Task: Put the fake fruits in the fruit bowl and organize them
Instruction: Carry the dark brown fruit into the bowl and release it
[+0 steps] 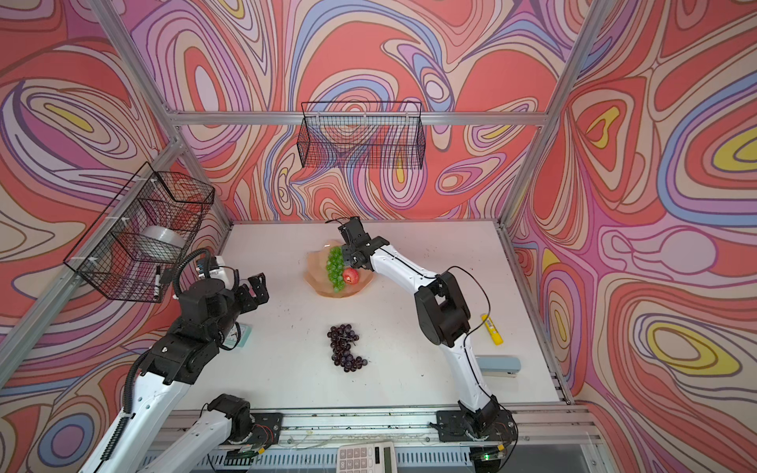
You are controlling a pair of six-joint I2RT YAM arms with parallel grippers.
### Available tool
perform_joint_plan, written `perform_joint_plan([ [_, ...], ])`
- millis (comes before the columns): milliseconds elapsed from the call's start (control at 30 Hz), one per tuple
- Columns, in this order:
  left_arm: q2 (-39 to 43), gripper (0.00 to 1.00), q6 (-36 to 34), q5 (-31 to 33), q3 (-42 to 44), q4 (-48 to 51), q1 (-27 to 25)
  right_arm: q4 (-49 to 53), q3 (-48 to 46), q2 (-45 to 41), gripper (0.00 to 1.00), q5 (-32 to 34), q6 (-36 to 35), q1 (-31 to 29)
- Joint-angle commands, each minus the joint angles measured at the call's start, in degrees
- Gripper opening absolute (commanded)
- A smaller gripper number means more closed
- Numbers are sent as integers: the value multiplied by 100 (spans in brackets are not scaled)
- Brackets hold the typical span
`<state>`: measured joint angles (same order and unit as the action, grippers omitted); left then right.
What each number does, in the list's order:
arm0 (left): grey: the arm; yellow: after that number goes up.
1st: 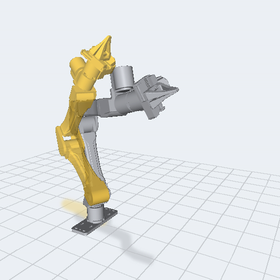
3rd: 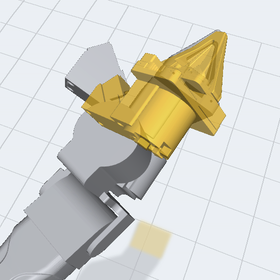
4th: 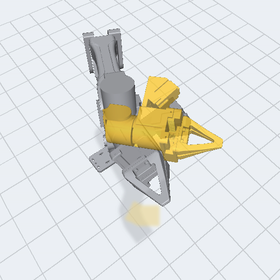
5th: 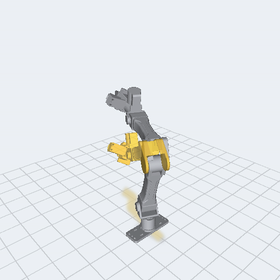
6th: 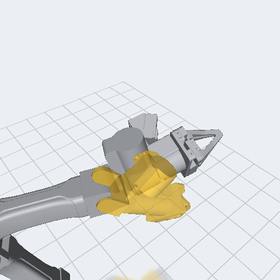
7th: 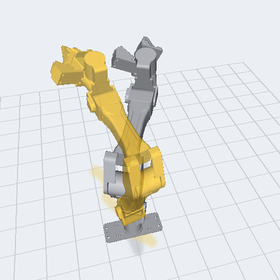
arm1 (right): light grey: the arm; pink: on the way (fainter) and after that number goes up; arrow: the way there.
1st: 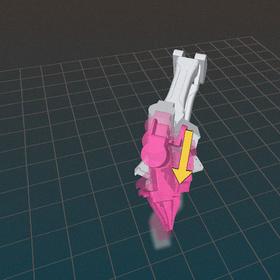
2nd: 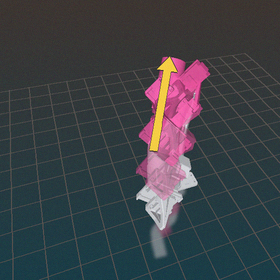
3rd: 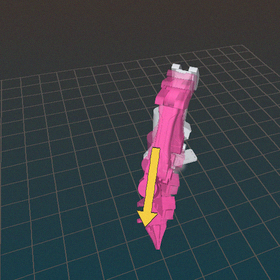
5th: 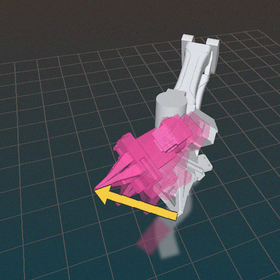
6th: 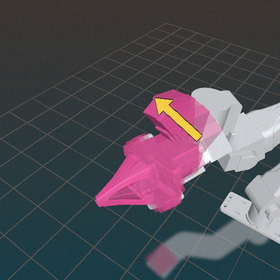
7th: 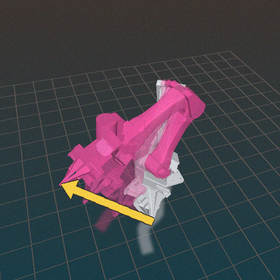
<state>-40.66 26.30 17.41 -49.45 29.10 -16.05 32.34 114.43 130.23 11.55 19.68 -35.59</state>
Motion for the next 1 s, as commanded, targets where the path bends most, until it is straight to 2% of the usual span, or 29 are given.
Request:
perform_joint_plan([
  [0,202,100,194,-137,69,510,37,21,555,371,30,-41,-249,136],
  [133,313,100,294,-397,82,798,33,217,1088,904,30,-167,-298,163],
  [267,340,100,391,-513,137,1039,32,117,1138,1069,34,-172,-300,165],
  [400,340,100,441,-849,115,1157,32,212,1395,1192,52,-212,-303,168],
  [500,234,100,508,-1383,170,1193,32,308,1498,1203,66,-287,-324,167],
  [633,-42,100,698,-1761,196,1503,32,259,1394,1004,77,-355,-318,168],
  [767,-101,98,874,-2188,353,1435,10,199,1309,725,80,-369,-292,175],
  [867,-146,96,1002,-2302,399,1318,-226,113,1155,366,81,-348,-264,170],
  [967,-373,96,1152,-1875,383,1311,-871,-118,755,-194,83,-269,-246,175],
])
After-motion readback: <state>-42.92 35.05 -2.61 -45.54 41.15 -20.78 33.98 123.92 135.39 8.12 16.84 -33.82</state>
